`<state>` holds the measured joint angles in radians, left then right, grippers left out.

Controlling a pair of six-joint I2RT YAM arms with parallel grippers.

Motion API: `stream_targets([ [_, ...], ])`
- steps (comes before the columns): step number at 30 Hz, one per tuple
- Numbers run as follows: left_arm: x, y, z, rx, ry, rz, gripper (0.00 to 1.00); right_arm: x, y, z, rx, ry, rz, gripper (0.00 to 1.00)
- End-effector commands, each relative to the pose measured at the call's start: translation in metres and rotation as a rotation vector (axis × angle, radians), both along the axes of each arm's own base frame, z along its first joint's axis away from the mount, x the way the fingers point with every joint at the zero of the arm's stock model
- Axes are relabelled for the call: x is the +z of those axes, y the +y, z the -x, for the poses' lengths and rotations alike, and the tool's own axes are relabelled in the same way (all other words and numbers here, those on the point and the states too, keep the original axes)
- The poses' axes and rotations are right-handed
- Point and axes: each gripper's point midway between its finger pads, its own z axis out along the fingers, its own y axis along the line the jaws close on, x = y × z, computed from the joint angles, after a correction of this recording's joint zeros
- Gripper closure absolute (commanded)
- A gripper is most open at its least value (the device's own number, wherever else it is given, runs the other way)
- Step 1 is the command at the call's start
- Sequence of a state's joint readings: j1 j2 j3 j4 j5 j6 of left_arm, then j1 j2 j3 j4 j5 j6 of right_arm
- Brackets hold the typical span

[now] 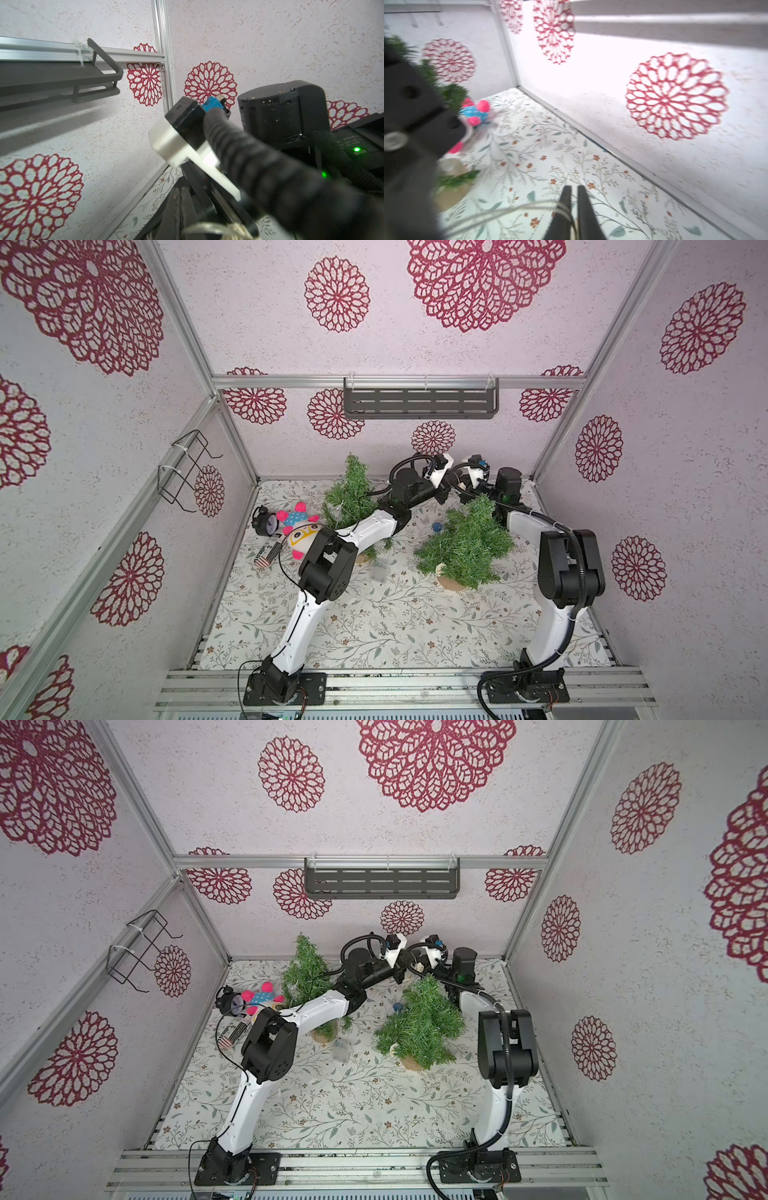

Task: Wrap string light around the christmas tree
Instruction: Wrap the light string around the Christmas tree.

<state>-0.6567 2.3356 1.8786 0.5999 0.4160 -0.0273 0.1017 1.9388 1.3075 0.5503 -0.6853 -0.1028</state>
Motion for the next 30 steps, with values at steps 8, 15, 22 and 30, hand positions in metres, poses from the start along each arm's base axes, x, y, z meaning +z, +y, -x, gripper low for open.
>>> stream_targets([
  [8, 0.021, 0.014, 0.024, -0.025, -0.037, 0.004, 1.0, 0.069, -0.045, -0.003, -0.278, -0.179, 0.066, 1.0],
  [15, 0.011, 0.017, 0.021, -0.028, 0.005, -0.01, 1.0, 0.081, -0.058, 0.003, -0.301, -0.176, 0.133, 1.0],
  [22, 0.002, 0.016, 0.023, -0.033, 0.05, -0.025, 0.91, 0.099, -0.063, 0.008, -0.317, -0.185, 0.137, 1.0],
  [30, 0.005, 0.024, 0.031, -0.019, 0.058, -0.049, 0.49, 0.097, -0.065, 0.005, -0.32, -0.167, 0.174, 1.0],
])
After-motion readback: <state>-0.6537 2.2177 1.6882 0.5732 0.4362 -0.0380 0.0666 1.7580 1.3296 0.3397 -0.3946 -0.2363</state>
